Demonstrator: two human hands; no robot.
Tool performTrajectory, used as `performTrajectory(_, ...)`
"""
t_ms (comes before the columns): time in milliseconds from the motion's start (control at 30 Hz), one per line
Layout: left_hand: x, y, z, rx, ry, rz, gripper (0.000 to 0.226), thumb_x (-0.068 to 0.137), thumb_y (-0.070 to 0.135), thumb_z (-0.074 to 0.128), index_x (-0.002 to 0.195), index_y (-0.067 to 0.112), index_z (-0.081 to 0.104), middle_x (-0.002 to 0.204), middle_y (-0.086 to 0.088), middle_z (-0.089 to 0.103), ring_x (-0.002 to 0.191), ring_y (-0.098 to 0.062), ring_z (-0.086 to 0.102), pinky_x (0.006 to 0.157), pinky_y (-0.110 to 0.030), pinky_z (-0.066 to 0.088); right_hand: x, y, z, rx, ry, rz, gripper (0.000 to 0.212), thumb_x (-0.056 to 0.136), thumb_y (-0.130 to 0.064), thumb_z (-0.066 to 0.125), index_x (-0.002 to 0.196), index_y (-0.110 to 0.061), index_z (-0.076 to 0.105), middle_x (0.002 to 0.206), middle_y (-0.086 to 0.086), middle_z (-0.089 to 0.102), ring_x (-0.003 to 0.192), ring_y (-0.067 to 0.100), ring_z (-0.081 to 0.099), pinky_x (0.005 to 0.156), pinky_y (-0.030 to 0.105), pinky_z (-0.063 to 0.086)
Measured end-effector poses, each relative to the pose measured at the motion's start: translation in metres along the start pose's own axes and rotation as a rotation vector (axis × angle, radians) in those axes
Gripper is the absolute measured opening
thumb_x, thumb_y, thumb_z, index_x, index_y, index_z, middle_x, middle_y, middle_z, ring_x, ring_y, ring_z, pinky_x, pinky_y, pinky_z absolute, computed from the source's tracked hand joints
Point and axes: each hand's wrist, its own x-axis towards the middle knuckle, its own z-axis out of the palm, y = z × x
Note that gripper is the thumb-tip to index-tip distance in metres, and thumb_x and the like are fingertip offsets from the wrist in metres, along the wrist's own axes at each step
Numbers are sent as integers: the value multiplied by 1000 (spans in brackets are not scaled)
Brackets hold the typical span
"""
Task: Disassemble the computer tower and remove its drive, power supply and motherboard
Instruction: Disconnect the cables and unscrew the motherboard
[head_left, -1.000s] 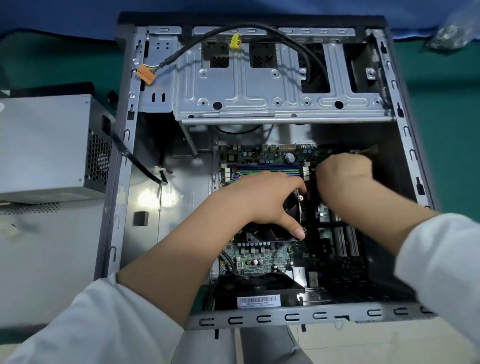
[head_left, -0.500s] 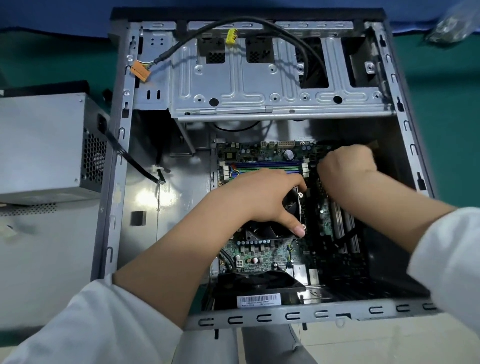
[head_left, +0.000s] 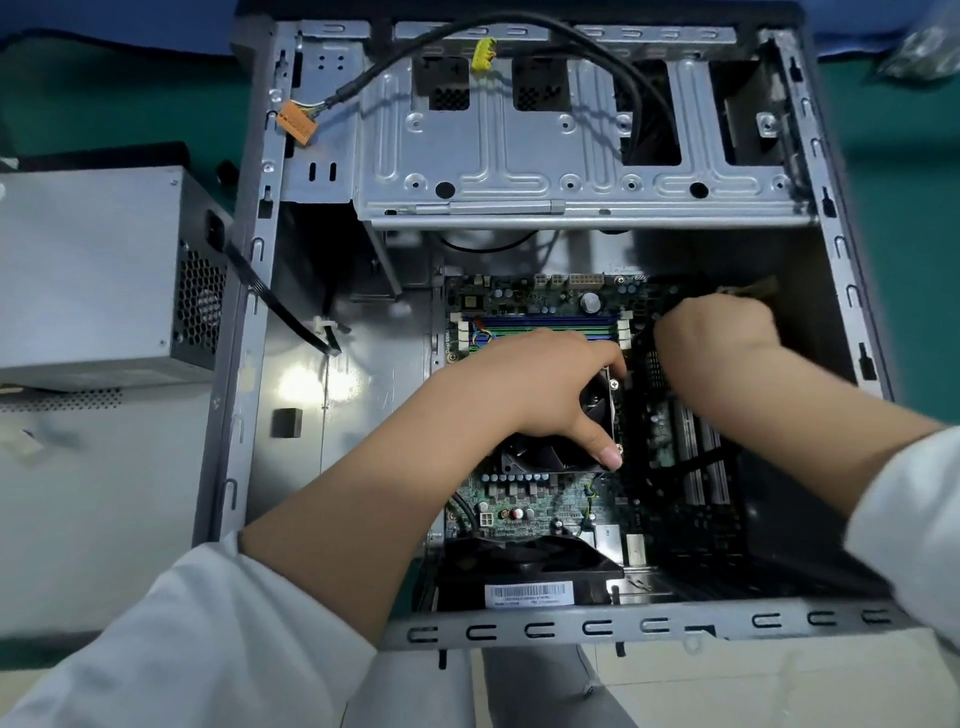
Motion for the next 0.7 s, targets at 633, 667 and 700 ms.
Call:
performTrajectory(633, -1, 4, -1, 11, -7, -15, 86, 59, 65, 73, 134, 35, 41, 132, 6, 49, 122, -21, 44, 97, -44, 43, 4, 5, -1, -5, -5, 24, 31, 93, -10, 44, 119, -15, 61, 127, 3, 59, 116, 24, 56, 85, 35, 46)
performTrajectory(667, -1, 4, -2, 17, -6, -16, 87, 59, 65, 73, 134, 34, 40, 133, 6, 49, 122, -21, 44, 97, -44, 43, 4, 0, -2, -26, -23, 24, 31, 93, -10, 44, 119, -14, 61, 126, 3, 60, 114, 24, 57, 83, 36, 47)
performTrajectory(700, -1, 4, -2, 20, -6, -16, 88, 59, 65, 73, 135, 33, 40, 133, 6, 49, 122, -21, 44, 96, -44, 43, 6, -5, -3, -47, -58, 13, 31, 93, -9, 44, 119, -13, 61, 124, 4, 61, 111, 25, 59, 79, 37, 49)
